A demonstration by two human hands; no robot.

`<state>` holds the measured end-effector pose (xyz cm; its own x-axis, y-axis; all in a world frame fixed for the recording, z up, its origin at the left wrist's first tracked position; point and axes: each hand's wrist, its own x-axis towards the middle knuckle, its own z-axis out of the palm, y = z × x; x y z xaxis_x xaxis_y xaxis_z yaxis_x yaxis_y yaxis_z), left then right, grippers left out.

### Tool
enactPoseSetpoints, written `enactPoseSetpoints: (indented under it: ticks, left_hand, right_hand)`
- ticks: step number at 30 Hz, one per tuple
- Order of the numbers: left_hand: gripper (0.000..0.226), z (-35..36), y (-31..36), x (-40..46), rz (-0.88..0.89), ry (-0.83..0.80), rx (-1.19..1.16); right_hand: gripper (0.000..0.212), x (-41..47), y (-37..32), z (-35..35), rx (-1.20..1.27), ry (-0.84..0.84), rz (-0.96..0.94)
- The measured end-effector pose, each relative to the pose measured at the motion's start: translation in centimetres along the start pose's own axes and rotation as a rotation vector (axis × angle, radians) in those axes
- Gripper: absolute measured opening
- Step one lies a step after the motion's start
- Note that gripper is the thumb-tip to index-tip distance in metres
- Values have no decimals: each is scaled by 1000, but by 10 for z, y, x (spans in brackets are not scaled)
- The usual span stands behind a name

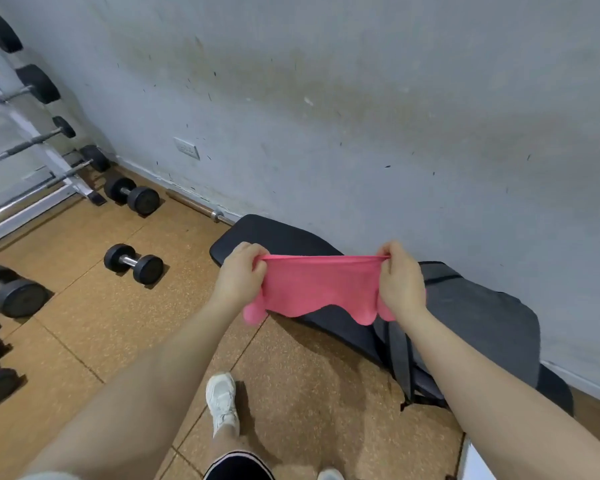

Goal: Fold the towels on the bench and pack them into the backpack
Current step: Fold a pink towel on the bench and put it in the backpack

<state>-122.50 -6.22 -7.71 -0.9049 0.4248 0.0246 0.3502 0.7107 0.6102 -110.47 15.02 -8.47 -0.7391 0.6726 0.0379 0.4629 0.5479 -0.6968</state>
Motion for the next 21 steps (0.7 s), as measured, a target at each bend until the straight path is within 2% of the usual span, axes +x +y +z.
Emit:
enactPoseSetpoints:
  ticks: [4,8,13,19,21]
  left_hand:
    - [24,6,-59,66,-57,-90,-58]
    - [27,3,-115,128,-97,-243,-17]
    - [23,-2,-153,214,49,-353,66]
    - [24,71,-210,317,223,-517,245]
    - [25,109,-228,343,234,-565,288]
  right_hand:
    - [31,25,9,55,41,47,168]
    - [23,38,2,106,64,10,306]
    - [17,82,-13,142,-24,-10,432]
    - [25,177,35,216,-452,-351,376]
    - [26,208,60,250,-549,-402,350]
